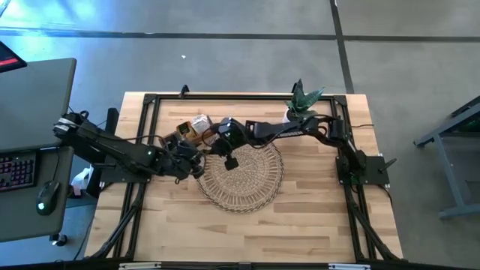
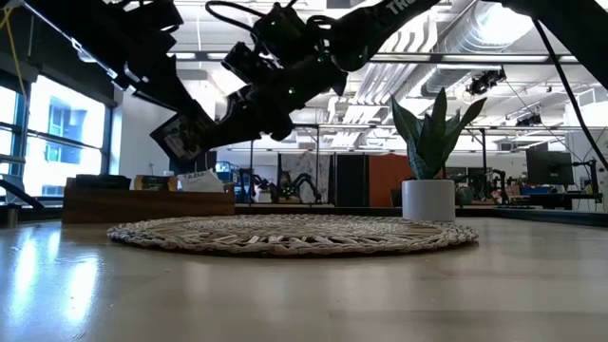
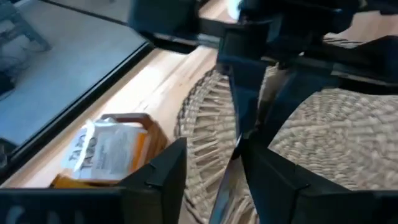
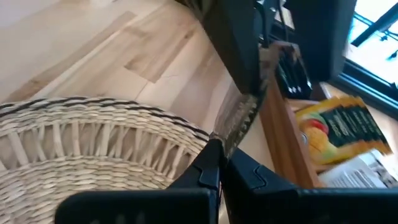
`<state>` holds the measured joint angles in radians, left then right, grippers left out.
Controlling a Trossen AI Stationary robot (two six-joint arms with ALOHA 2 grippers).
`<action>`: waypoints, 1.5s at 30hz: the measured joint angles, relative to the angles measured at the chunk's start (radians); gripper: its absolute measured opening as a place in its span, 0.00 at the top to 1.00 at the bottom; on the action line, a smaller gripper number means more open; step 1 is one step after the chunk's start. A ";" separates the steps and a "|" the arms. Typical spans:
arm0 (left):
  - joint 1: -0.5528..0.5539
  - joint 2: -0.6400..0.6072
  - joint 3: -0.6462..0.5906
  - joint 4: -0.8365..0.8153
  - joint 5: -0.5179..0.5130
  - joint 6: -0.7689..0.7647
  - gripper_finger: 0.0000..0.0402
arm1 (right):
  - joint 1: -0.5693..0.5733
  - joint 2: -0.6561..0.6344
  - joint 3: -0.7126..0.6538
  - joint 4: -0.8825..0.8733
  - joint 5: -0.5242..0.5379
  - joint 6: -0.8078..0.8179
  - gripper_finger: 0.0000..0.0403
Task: Pick & Place Tea
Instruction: Put the black tea bag into the left compartment of the wooden organizer
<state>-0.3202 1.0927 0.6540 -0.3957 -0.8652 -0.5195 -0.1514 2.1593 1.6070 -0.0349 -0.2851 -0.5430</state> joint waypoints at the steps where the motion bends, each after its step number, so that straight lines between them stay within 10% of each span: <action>1: 0.000 0.004 0.000 0.012 0.010 0.013 0.61 | 0.003 0.000 0.000 0.000 0.002 -0.005 1.00; 10: 0.000 0.005 0.000 0.102 0.070 0.083 0.63 | 0.015 0.000 0.000 0.001 0.071 -0.019 1.00; 21: 0.000 0.005 0.000 0.107 0.096 0.087 0.98 | 0.014 0.000 0.000 0.002 0.073 -0.019 0.99; 32: 0.000 0.005 0.000 0.105 0.096 0.085 0.99 | 0.014 0.000 0.000 0.003 0.074 -0.017 1.00; 45: 0.000 0.005 0.000 0.088 0.086 0.077 0.76 | 0.014 0.000 0.000 0.001 0.074 -0.015 0.99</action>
<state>-0.3202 1.0977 0.6540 -0.3073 -0.7795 -0.4426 -0.1371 2.1593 1.6070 -0.0337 -0.2111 -0.5583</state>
